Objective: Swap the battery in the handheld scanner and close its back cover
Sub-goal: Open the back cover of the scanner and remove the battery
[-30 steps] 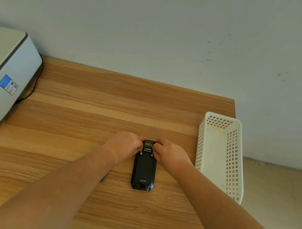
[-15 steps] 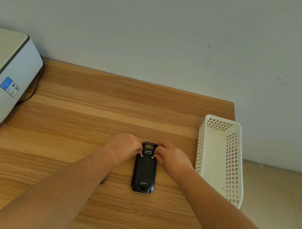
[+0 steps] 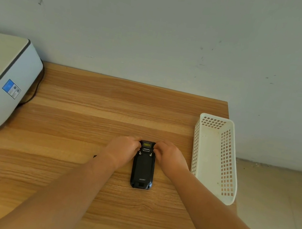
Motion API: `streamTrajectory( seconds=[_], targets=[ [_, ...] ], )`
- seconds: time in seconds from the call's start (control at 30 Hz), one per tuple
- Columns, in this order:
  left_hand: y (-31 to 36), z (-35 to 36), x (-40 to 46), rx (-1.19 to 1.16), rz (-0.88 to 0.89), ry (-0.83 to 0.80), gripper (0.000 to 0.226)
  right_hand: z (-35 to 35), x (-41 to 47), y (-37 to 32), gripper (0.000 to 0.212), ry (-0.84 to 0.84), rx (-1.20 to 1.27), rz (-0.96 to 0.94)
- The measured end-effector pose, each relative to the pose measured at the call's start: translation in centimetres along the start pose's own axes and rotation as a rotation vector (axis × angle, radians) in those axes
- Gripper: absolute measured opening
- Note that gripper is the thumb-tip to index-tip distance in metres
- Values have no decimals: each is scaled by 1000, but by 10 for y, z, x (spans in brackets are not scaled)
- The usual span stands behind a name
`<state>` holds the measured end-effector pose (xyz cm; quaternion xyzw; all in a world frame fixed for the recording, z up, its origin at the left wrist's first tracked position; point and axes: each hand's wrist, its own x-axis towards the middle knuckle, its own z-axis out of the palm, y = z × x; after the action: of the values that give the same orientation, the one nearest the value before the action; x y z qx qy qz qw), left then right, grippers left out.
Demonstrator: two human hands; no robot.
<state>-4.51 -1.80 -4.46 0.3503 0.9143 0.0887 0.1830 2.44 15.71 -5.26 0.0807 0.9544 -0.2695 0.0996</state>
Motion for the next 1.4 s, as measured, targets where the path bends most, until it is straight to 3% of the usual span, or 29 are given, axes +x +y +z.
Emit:
streamTrajectory(
  seconds=[0.13, 0.3, 0.4, 0.77, 1.07, 1.27, 1.4],
  targets=[
    [3, 3, -25, -59, -78, 91, 33, -1, -14, -5, 28, 2, 42, 54],
    [13, 10, -56, -8, -238, -59, 63, 6, -20, -17, 34, -91, 39, 90],
    [19, 19, -68, -41, -269, -120, 69, 7, -16, -21, 35, -126, 31, 117],
    [27, 41, -73, -58, -268, -103, 69, 7, -4, -36, 36, -219, -75, 190],
    [28, 41, -74, -39, -270, -103, 69, 2, -10, -46, 23, -79, 79, 223],
    [27, 40, -80, -35, -263, -104, 69, 12, -20, -46, 40, -77, 61, 249],
    [22, 30, -88, -45, -274, -99, 56, 19, -23, -51, 53, -92, 16, 292]
  ],
)
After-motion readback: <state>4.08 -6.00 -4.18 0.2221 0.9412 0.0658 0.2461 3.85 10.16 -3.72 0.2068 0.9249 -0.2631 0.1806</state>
